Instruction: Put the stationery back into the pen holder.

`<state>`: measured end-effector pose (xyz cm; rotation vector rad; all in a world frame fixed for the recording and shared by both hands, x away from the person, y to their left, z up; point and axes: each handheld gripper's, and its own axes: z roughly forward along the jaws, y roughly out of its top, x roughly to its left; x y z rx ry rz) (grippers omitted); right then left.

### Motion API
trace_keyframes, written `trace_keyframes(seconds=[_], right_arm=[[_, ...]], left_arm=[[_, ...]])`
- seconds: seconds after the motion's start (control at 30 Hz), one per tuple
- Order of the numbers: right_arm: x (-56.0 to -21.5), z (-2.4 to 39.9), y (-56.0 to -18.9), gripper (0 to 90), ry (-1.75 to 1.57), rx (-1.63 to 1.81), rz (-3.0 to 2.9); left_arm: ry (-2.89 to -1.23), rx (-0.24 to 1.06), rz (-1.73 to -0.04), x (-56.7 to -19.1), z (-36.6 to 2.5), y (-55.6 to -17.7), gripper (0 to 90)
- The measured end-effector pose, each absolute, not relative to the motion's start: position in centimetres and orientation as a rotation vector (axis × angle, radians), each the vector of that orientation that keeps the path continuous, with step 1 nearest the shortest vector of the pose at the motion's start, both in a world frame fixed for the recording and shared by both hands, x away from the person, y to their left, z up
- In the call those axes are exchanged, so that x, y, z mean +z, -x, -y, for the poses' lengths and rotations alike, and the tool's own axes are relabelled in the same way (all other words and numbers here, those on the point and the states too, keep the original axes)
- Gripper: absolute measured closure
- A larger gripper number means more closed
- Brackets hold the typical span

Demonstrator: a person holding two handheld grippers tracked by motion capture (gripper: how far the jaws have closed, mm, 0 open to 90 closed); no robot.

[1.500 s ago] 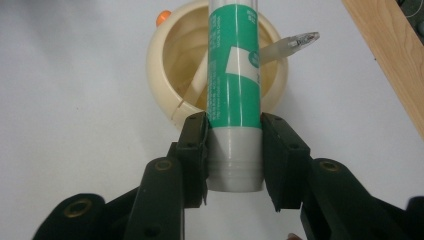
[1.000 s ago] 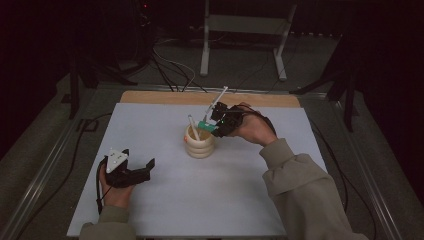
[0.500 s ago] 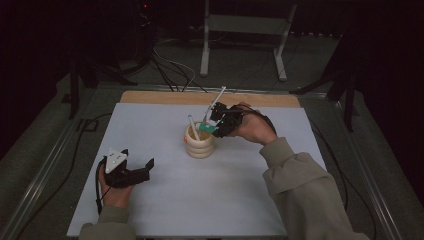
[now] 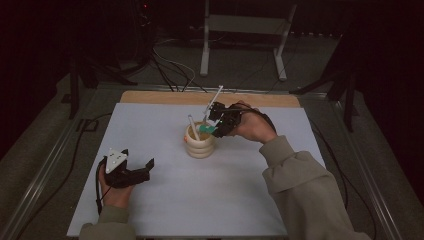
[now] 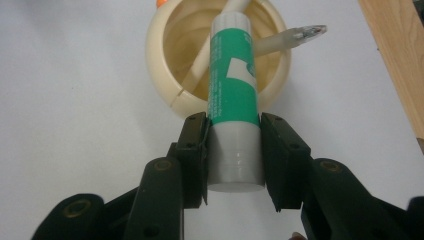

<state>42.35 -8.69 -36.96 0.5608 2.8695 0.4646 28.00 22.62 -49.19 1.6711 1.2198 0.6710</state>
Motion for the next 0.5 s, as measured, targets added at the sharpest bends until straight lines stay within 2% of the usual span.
trace_keyframes(seconds=[0.5], right_arm=[[-36.86,8.07,-42.52,64.8,-0.562,0.473,-2.867]], left_arm=[[-1.671,0.670,-1.221,-49.18,-22.65,-28.00,1.4]])
